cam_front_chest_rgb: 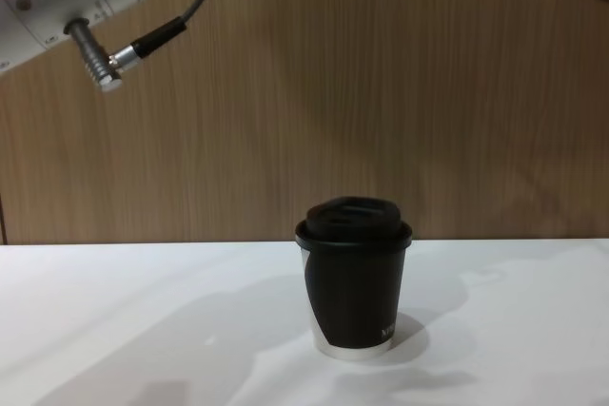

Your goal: Pick up the straw with one hand, pass it to the other hand, and insert it into the cup.

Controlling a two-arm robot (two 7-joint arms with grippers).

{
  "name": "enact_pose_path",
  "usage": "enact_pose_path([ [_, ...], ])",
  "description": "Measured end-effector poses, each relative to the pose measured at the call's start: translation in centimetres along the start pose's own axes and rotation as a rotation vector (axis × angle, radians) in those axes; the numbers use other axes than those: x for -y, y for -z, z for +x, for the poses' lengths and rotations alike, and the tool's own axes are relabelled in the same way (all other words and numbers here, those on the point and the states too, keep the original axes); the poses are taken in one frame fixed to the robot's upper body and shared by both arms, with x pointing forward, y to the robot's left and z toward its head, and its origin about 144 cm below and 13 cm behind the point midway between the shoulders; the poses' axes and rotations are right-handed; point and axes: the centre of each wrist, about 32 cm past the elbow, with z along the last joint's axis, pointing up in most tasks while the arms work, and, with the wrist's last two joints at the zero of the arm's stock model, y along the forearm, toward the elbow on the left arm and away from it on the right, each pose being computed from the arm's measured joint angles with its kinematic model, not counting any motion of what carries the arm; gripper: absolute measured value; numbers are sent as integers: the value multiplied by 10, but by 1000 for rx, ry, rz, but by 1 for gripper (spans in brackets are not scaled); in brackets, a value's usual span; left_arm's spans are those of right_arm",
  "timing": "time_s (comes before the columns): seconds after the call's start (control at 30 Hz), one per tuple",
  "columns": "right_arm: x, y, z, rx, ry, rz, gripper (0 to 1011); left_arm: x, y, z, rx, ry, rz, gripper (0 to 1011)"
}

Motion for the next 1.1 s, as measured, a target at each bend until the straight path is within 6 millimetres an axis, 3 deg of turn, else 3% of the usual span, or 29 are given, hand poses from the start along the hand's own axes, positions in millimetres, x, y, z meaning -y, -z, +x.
enact_pose_path([
  [0.1,0,0,0,0,0,0,5,0,0,0,0,-1,0,532],
  [0.17,0,0,0,0,0,0,5,0,0,0,-1,-2,0,427],
  [0.2,0,0,0,0,0,0,5,0,0,0,-1,-2,0,427],
  [0.23,0,0,0,0,0,0,5,0,0,0,-1,-2,0,362],
  [0.53,0,0,0,0,0,0,5,1,0,0,-2,-3,0,93],
  [1.1,0,0,0,0,0,0,18,1,0,1,-2,-5,0,13],
])
